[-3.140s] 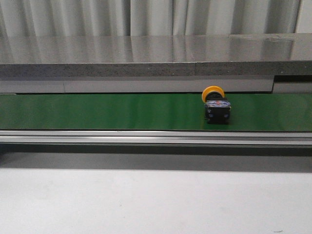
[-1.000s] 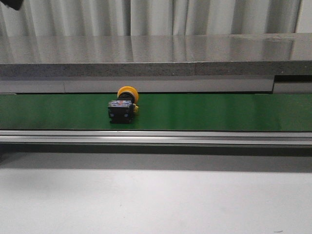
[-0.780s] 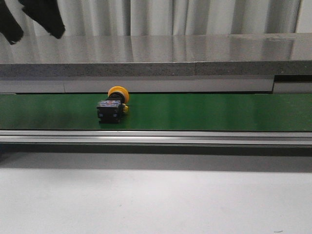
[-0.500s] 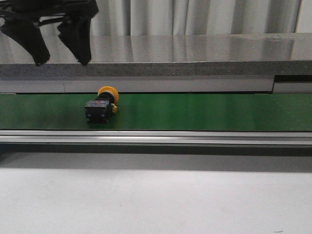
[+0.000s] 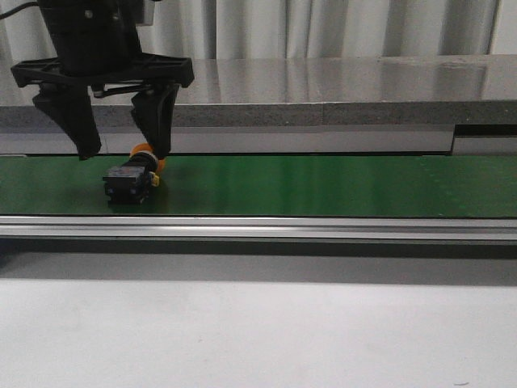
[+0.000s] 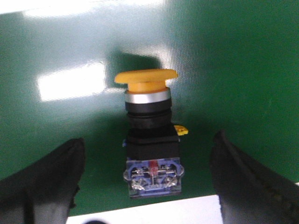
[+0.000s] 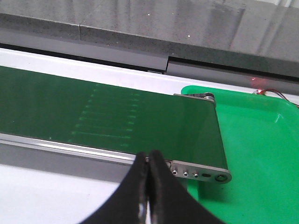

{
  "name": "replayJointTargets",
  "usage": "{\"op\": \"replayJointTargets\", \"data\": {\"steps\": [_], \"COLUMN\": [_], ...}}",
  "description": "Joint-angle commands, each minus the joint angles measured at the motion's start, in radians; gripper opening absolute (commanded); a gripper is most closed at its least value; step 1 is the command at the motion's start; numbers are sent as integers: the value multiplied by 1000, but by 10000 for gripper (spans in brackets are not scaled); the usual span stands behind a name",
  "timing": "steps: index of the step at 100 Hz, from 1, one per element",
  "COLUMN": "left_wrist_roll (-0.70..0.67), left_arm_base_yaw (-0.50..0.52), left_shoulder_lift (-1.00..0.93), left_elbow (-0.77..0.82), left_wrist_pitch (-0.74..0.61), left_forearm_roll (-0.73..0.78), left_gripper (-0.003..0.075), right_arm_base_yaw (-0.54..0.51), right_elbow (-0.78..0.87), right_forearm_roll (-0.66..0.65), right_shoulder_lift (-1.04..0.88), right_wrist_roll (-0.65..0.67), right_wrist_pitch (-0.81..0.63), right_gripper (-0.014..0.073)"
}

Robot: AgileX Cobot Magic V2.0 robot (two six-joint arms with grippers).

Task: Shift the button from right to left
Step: 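Lower the left gripper onto the button on the belt and close it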

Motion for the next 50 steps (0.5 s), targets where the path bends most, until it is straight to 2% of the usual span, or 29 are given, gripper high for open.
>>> {"op": "replayJointTargets", "data": {"steps": [1, 40, 50], "left_wrist_roll": [-15, -17, -17], "left_arm_base_yaw": [9, 56, 57], "left_shoulder_lift": [-32, 18, 18], "left_elbow": [-32, -32, -32], "left_wrist_pitch": [-6, 16, 16], "left_forearm_roll": [-7, 9, 11], "left_gripper": [547, 546, 514], "right_arm_base_yaw": [3, 3, 3], "right_elbow": [-25, -25, -25], "right_forearm_roll": [-8, -8, -8], "right_shoulder_lift": [10, 10, 10], "right_wrist_roll": [-3, -3, -3], "right_wrist_pitch": [-77, -77, -77], "right_gripper": [-59, -59, -59]}}
